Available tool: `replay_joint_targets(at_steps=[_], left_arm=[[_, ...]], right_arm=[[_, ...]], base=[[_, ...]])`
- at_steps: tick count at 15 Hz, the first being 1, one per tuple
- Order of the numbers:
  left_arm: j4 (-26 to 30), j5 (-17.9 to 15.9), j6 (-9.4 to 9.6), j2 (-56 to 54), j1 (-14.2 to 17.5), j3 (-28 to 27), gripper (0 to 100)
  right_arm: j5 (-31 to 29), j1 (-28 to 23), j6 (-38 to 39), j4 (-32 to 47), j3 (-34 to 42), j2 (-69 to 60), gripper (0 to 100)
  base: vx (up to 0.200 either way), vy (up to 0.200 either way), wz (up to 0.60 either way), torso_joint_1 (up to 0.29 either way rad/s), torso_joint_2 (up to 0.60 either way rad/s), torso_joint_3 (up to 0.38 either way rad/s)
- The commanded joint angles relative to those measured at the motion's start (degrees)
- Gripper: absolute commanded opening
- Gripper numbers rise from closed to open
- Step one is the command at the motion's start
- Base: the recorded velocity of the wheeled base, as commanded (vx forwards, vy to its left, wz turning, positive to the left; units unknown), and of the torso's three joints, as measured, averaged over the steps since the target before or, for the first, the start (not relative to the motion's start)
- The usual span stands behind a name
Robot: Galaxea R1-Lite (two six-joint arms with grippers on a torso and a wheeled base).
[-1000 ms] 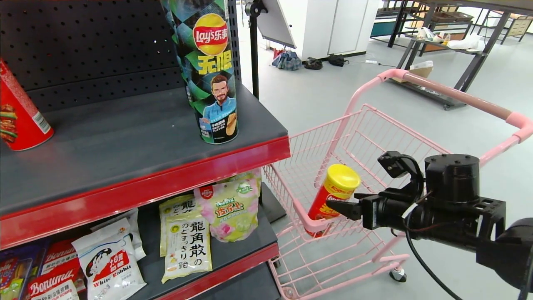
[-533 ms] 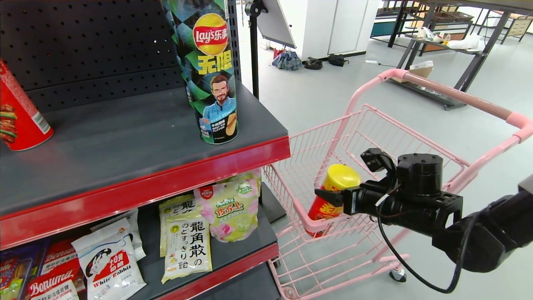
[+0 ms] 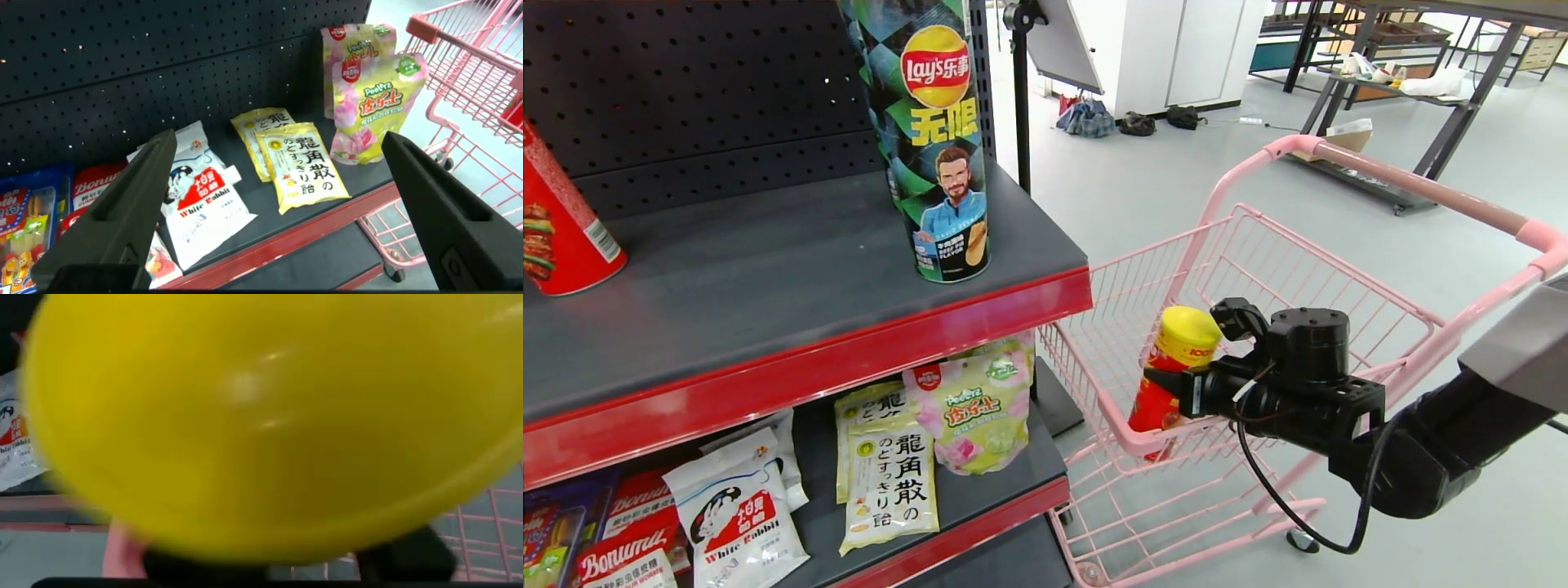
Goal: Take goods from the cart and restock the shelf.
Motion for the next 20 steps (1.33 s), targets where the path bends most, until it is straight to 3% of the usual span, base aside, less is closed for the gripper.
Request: replay_joint_targets(at_steps=[1, 3, 5, 9, 10, 13, 17, 20], left_arm=[[0.0, 0.0, -0.01, 0.0, 0.0, 0.0, 100], [0.0, 0.0, -0.01, 0.0, 0.0, 0.0, 100], [0.0, 0.0, -0.01, 0.0, 0.0, 0.0, 100], [0.0, 0.0, -0.01, 0.0, 0.0, 0.0, 100], [0.0, 0.0, -0.01, 0.0, 0.0, 0.0, 100], [0.0, 0.0, -0.01, 0.0, 0.0, 0.0, 100], [0.0, 0.0, -0.01, 0.0, 0.1, 0.0, 100], [0.0, 0.0, -0.01, 0.0, 0.0, 0.0, 100]], right_arm=[[0.0, 0.1, -0.6, 0.1, 0.4, -1.2, 0], [-0.1, 0.2, -1.8, 1.0, -0.3, -4.2, 0], [-0.1, -0.2, -4.4, 7.0, -2.7, -11.7, 0], [-1.9, -4.5, -8.2, 30.9, -16.0, -29.1, 0], [-10.2, -5.3, -10.8, 43.0, -18.8, -37.5, 0], [-11.9, -5.9, -11.7, 66.4, -14.5, -58.2, 0], [-14.6, -13.3, -13.0, 76.2, -1.8, -81.0, 0], [-14.6, -15.6, -13.1, 81.2, 0.5, -87.8, 0]], base=[[0.0, 0.0, 0.0, 0.0, 0.0, 0.0], [0.0, 0.0, 0.0, 0.0, 0.0, 0.0], [0.0, 0.0, 0.0, 0.0, 0.0, 0.0], [0.0, 0.0, 0.0, 0.0, 0.0, 0.0], [0.0, 0.0, 0.0, 0.0, 0.0, 0.0], [0.0, 0.0, 0.0, 0.0, 0.0, 0.0], [0.0, 0.0, 0.0, 0.0, 0.0, 0.0], [0.0, 0.0, 0.0, 0.0, 0.0, 0.0]])
